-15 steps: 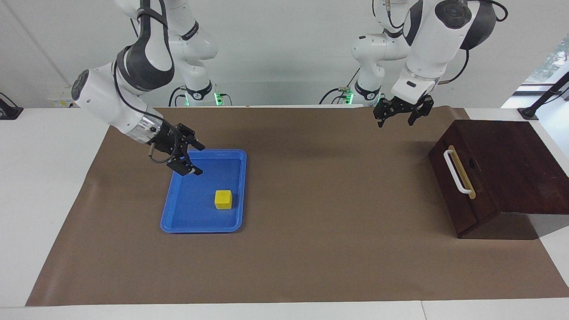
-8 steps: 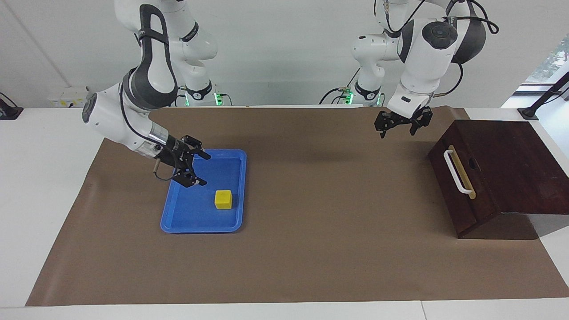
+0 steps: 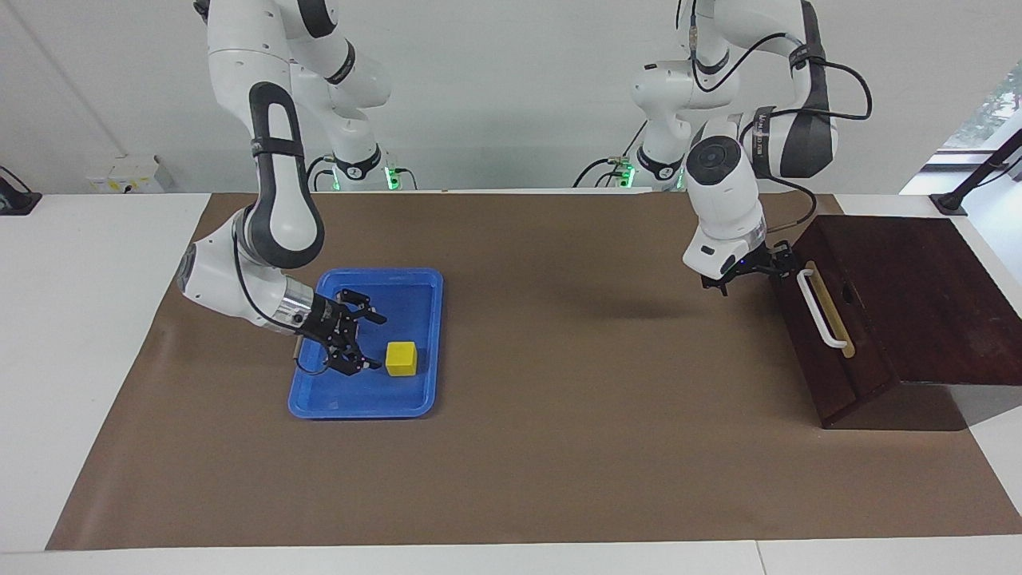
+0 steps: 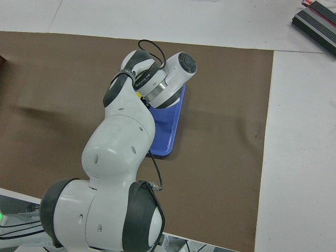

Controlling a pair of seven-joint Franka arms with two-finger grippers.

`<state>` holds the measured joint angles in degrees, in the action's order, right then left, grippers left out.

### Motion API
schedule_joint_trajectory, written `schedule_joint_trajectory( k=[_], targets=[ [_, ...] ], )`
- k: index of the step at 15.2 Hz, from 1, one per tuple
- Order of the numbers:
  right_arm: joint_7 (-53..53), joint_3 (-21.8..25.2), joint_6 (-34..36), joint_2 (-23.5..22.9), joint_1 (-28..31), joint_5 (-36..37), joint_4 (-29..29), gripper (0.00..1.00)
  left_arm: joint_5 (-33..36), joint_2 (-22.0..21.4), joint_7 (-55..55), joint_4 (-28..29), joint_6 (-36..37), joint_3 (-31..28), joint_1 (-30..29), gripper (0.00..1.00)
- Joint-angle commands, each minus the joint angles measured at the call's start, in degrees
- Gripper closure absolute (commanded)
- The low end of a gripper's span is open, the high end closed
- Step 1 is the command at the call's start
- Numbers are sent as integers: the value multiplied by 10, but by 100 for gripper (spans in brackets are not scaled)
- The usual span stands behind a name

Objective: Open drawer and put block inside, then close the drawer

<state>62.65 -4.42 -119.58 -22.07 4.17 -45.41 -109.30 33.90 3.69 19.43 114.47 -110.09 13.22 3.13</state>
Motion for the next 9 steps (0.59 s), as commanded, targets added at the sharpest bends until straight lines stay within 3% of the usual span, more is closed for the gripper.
schedule_joint_trajectory(
  k=[1, 9],
  targets=[
    [-21, -3, -3, -14, 7, -20, 15, 0, 16, 4, 7, 5, -38, -4, -25, 0],
    [-23, -3, -17, -26, -6, -30, 27, 0, 44, 38, 7, 16, -115, -5, -88, 0]
  ],
)
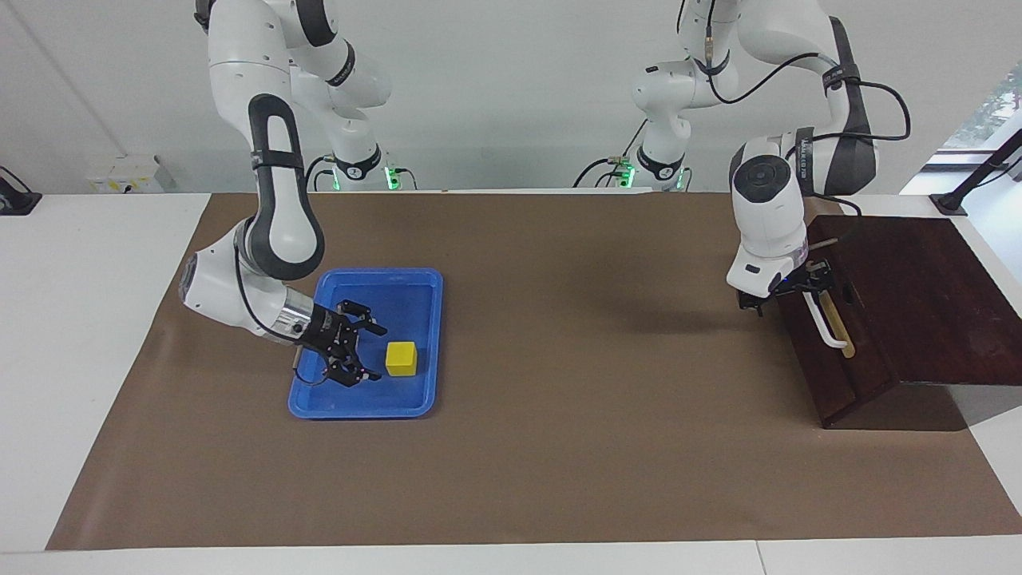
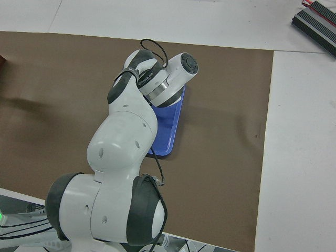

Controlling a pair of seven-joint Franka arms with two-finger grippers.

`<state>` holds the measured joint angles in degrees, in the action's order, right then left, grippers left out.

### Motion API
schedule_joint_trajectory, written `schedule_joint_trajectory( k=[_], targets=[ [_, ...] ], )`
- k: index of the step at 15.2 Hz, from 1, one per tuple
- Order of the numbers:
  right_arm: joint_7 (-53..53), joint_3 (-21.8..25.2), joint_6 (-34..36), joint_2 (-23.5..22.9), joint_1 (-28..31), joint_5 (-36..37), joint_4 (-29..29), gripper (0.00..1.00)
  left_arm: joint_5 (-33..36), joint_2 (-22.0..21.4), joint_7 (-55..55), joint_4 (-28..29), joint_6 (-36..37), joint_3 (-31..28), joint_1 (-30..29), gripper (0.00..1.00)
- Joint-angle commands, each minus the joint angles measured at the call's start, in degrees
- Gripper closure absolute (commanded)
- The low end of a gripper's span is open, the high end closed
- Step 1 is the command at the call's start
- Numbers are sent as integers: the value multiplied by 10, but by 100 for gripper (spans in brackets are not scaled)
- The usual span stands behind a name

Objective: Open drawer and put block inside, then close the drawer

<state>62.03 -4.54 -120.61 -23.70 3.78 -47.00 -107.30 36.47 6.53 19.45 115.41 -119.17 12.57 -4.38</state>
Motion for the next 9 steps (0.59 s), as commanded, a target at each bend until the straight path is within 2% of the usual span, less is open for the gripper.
schedule_joint_trajectory(
  k=[1, 9],
  targets=[
    [-19, -1, -8, -10, -7, -14, 3, 0, 40, 21, 9, 7, -25, 2, -13, 0],
    [-38, -1, -10, -8, -10, -13, -9, 0, 55, 26, 9, 17, -53, 2, -25, 0]
  ],
)
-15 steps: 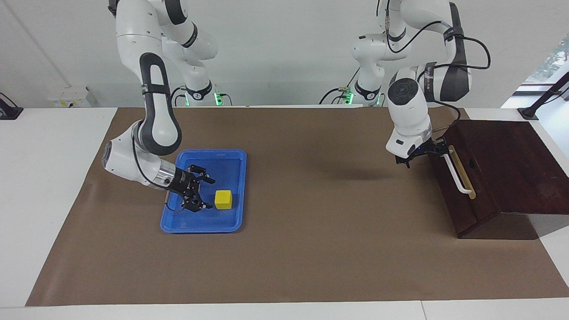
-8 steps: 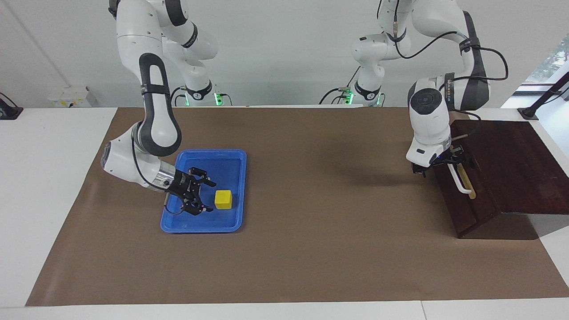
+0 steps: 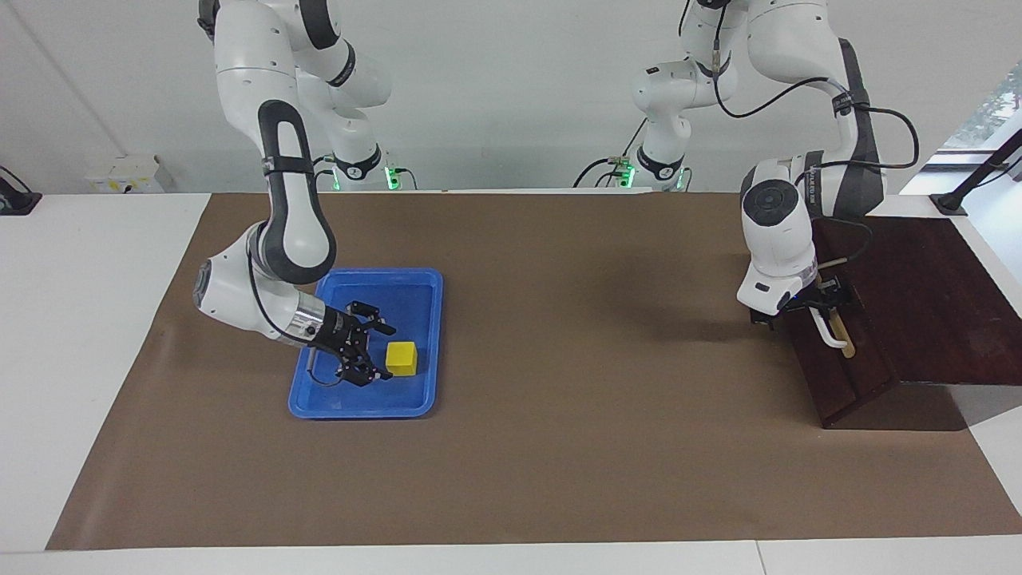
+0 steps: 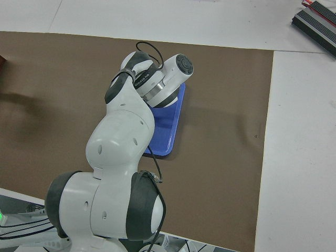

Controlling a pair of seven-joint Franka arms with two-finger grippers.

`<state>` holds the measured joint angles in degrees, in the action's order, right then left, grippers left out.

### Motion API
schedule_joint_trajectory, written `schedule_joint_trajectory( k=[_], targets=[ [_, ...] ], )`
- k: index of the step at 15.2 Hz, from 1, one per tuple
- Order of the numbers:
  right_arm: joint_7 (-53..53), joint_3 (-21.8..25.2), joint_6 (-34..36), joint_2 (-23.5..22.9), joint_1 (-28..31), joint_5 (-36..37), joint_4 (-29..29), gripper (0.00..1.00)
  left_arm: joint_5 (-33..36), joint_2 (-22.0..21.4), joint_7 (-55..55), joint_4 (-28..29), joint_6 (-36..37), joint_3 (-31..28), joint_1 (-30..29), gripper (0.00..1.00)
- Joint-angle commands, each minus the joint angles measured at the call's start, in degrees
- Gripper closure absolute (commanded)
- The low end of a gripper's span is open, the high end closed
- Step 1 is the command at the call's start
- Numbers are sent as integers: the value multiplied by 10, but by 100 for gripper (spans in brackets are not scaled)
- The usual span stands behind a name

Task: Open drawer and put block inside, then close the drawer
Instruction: 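Close the right gripper on the yellow cube while the left gripper opens the drawer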

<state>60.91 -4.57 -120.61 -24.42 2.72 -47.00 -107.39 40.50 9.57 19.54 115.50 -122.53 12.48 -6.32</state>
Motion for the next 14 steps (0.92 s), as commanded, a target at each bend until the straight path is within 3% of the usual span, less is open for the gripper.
schedule_joint_trajectory(
  k=[1, 7, 9, 11, 12, 13, 14],
  targets=[
    [-29, -1, -12, -1, 1, -13, -9, 0, 14, -4, 8, 17, -24, 3, -5, 0],
    [-30, -1, -13, -1, 1, -9, -9, 0, -2, -4, 4, 24, -25, 7, 6, 0],
    [-29, -1, -15, 0, 0, -9, -9, 8, -21, -5, 2, 24, -21, 7, 29, 0],
    [-29, 0, -17, 0, -10, -9, -11, 40, -34, -5, 2, 24, -20, 7, 44, 0],
    [-29, 0, -18, 0, -10, -8, -11, 71, -44, -5, 3, 24, -19, 7, 56, 0],
    [-29, 0, -18, 0, -10, -7, -11, 95, -56, -5, 4, 22, -16, 7, 66, 0],
    [-28, 0, -17, 0, -11, -6, -10, 100, -67, -5, 5, 20, -9, 7, 78, 0]
  ],
)
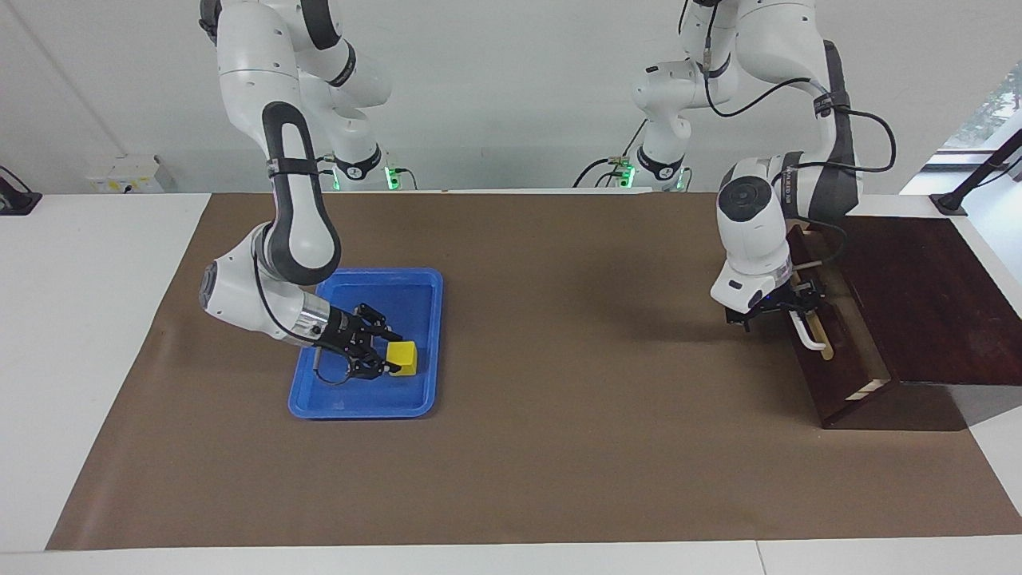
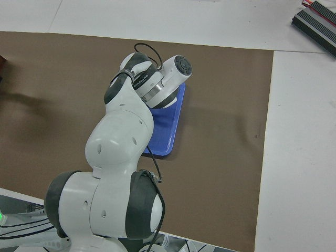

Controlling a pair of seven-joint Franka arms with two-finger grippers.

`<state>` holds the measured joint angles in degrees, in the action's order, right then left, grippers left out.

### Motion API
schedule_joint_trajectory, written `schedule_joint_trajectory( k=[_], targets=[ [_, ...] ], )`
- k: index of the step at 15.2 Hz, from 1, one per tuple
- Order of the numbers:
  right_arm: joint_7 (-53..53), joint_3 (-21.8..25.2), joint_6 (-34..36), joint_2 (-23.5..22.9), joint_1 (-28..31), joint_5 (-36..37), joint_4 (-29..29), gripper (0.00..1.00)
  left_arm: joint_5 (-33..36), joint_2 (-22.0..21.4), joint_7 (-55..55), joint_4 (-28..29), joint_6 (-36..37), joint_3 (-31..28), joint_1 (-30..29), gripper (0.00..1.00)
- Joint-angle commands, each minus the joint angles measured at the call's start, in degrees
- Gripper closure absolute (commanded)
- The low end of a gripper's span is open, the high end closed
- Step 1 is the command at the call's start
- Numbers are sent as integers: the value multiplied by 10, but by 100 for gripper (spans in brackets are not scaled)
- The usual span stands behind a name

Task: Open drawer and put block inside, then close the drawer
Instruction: 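Close the right gripper on the yellow cube while the left gripper opens the drawer, then lift the cube with the right gripper while the left gripper approaches it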

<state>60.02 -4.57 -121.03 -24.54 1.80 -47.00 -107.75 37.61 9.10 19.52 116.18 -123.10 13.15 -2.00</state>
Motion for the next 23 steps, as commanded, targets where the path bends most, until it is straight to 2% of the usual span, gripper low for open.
schedule_joint_trajectory(
  k=[1, 7, 10, 12, 16, 20, 23],
  targets=[
    [-19, 0, -14, 1, -2, -6, -5, 100, -47, -1, 6, 11, 5, 0, 45, 0],
    [-12, 1, 2, 2, -2, -4, 13, 100, -63, -5, 9, 10, 35, 0, 80, 0],
    [-2, 3, 48, 2, 0, 3, 44, 100, -63, -6, 4, 9, 38, 0, 82, 0],
    [28, 3, 83, 5, -1, 36, 74, 100, -65, -6, -1, 1, 44, 0, 77, 0],
    [103, 3, 190, 25, -4, 70, 151, 100, -127, -1, -44, -61, 86, -2, 73, 0],
    [156, 2, 238, 87, -5, 79, 164, 100, -170, 1, -48, -125, 155, -1, 71, 0],
    [207, -5, 244, 102, -12, 80, 184, 100, -243, -7, -36, -164, 191, -2, 74, 0]
  ],
)
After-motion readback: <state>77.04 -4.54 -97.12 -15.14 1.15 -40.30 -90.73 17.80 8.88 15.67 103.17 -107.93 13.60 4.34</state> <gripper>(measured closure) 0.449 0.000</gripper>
